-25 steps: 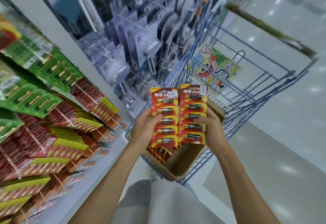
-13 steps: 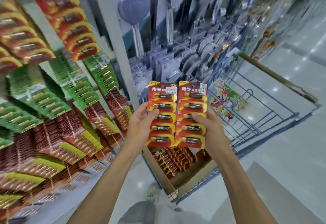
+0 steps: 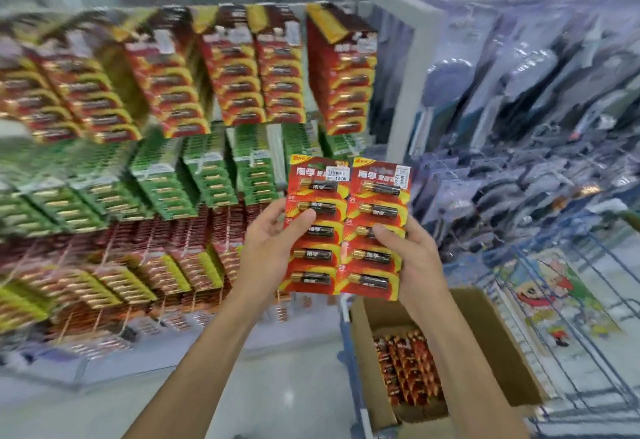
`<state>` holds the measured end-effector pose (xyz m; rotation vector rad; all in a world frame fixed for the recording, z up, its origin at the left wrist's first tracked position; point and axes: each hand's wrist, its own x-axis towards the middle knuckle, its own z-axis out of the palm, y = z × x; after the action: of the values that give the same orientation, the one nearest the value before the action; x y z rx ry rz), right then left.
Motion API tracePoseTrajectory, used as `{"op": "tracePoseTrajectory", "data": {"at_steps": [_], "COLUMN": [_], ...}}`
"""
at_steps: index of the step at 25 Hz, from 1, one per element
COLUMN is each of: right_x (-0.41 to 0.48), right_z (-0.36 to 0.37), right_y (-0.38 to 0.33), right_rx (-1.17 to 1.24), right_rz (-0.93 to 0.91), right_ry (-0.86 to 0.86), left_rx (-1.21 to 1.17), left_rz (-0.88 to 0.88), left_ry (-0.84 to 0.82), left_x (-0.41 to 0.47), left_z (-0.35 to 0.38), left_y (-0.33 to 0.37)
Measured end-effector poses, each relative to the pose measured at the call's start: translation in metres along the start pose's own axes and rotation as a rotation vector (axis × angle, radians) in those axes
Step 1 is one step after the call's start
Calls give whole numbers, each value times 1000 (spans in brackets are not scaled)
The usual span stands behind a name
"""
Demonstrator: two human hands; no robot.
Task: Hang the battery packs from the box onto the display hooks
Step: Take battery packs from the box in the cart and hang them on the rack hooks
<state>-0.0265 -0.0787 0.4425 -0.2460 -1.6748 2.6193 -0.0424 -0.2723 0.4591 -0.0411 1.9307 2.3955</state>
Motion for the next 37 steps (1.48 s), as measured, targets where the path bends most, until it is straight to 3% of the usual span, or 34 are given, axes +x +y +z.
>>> {"op": "tracePoseTrajectory", "data": {"at_steps": [9,21,29,37], "right_x": [5,4,44,87], "right_z": [169,367,428,420], "right_y": [38,108,119,87], "right_rx": [-102,-117,-122,-154], "right_rz": [-19,-20,-79,-200], "right_ry": [-236,-346,-424,-350], "left_rx": [-23,-48,-90,-9], "left_rz": [130,161,186,262], "left_ry": [233,294,311,212], "left_x": [-22,-18,27,84], "left_z": [-162,-366,-409,-387], "left_y": [67,125,145,164]}}
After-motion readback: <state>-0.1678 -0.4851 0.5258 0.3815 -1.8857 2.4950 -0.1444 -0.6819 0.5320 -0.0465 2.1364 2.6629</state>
